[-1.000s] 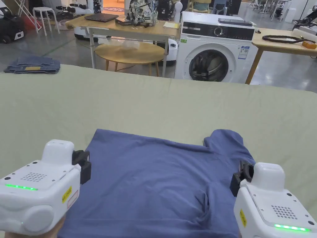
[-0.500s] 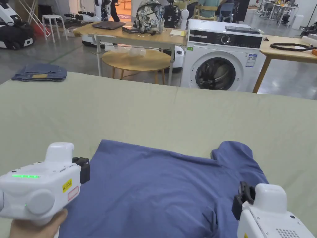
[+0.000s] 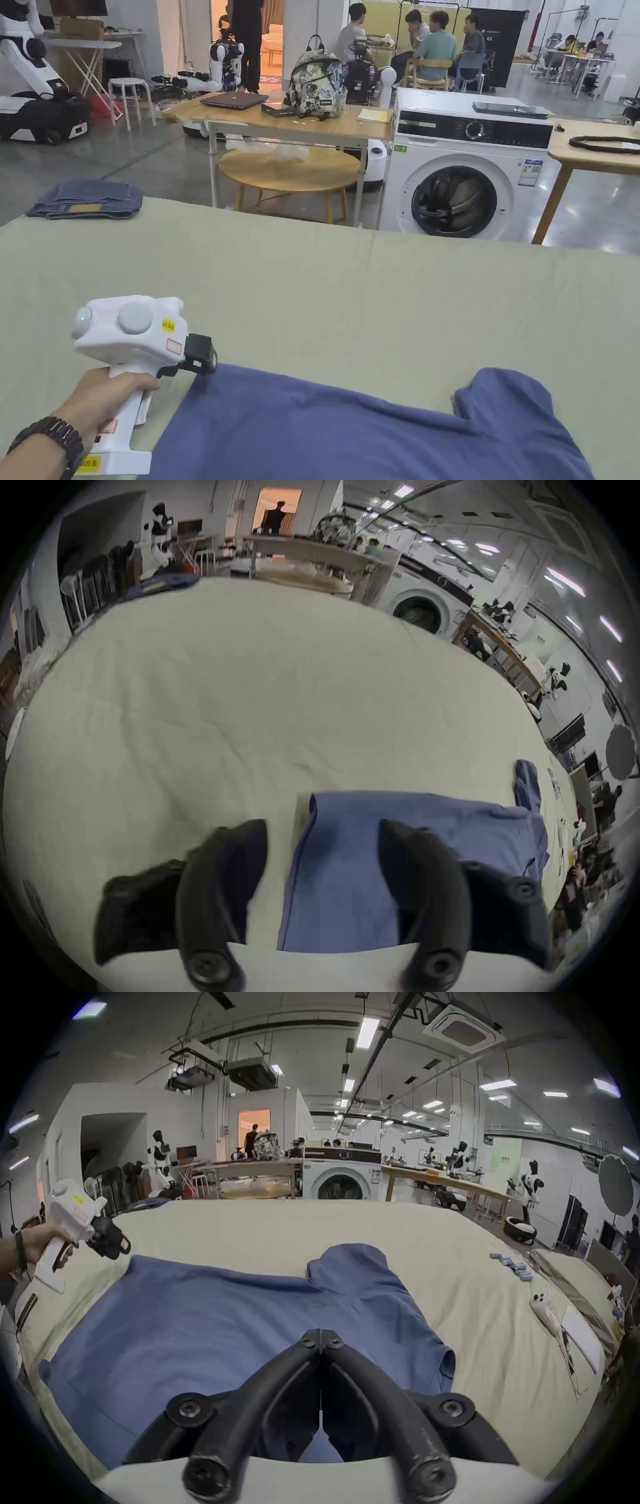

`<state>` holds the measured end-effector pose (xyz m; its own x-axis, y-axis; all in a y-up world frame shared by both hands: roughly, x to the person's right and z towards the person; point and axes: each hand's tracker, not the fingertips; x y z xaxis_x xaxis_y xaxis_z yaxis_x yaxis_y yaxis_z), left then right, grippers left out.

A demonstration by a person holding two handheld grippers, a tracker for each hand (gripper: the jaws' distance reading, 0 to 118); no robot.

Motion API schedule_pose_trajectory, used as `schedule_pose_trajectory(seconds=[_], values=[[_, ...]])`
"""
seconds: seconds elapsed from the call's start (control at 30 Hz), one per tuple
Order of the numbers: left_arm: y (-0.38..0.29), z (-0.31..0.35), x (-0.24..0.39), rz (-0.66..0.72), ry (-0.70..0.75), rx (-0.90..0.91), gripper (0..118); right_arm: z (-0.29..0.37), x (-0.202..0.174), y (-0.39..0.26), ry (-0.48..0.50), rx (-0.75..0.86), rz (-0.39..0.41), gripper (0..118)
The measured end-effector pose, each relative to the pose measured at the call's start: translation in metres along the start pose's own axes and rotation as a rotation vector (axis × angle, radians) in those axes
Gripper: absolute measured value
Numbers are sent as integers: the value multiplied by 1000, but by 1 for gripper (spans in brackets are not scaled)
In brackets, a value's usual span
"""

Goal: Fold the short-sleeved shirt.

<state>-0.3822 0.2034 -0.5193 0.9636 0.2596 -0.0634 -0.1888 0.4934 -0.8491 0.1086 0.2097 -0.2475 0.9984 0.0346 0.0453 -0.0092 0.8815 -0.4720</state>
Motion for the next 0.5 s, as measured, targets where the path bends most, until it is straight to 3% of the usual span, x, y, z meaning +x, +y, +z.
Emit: schedule_pose_trajectory(seconds=[0.17, 0.33, 0.43, 0.5], values=[[9, -49, 8, 7, 26, -63, 70, -14, 9, -5, -20, -41, 15, 0], [6, -67, 30, -129, 157, -94, 68, -24, 19, -11, -40, -77, 9, 0], [0, -67, 46, -250, 212, -69, 53, -29, 25, -14, -48, -98, -13, 0], [-2, -64, 51, -270, 200, -56, 28, -34, 29, -13, -54, -110, -29, 0]])
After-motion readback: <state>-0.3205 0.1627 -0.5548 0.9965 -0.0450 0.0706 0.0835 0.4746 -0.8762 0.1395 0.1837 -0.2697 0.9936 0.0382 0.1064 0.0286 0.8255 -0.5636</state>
